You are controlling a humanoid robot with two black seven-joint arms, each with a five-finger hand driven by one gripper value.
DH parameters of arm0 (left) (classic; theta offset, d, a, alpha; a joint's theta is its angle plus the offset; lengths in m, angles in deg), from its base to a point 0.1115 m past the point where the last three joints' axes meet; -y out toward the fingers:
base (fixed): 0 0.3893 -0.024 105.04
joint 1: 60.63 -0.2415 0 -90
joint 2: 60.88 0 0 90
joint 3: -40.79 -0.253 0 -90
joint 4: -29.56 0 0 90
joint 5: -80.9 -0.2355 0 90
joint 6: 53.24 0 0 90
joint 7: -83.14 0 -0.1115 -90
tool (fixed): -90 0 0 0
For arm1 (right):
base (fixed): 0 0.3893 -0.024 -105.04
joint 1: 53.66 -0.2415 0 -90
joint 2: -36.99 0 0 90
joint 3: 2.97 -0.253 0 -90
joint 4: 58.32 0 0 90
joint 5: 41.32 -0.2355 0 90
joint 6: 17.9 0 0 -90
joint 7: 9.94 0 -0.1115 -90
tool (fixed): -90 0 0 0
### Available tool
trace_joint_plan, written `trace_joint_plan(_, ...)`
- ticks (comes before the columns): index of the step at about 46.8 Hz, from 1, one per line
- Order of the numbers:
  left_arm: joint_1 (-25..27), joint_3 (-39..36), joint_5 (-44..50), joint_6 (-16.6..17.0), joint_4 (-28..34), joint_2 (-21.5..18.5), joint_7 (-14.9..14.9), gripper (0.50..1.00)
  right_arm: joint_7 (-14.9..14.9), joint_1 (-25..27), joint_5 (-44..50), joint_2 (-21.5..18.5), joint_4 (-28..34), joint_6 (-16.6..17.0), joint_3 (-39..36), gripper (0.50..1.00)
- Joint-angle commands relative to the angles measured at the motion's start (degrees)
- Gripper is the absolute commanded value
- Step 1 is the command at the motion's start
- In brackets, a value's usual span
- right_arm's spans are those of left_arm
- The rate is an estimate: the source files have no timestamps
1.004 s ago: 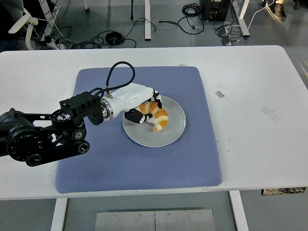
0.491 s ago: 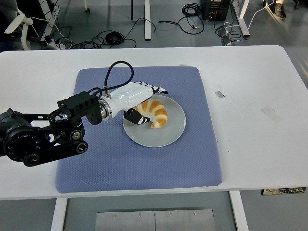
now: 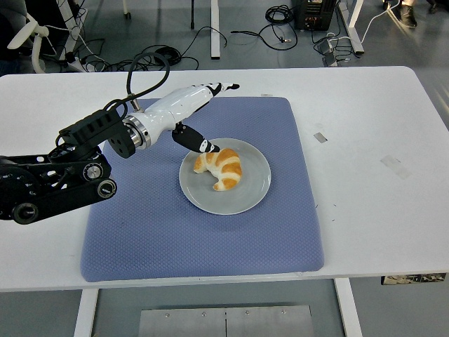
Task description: Place the bread on the plate
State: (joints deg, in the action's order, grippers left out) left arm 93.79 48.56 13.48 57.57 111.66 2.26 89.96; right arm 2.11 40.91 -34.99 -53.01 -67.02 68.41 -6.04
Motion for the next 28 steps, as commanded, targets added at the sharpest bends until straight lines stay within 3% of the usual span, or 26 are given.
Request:
trace_joint_plan(1, -1.05, 1.64, 3.34, 1.60, -0.01, -0.83, -1.19, 0.966, 0.00, 0.00, 0.00, 0.00, 0.00, 0.00, 0.00, 1.000)
trace_joint_plan(12, -4.21, 5.50, 11.43, 5.47, -0.10, -2.58, -5.76, 0.965, 0.00, 0.00, 0.00, 0.00, 0.00, 0.00, 0.00, 1.000)
trace_joint_plan(18, -7.11, 8.31, 15.12, 9.16, -0.19, -4.43, -8.31, 0.965, 0.00, 0.00, 0.00, 0.00, 0.00, 0.00, 0.00, 1.000)
trace_joint_plan(28, -11.77, 13.24, 19.52, 13.82, -0.80, -8.12, -10.24, 0.965, 0.00, 0.00, 0.00, 0.00, 0.00, 0.00, 0.00, 1.000)
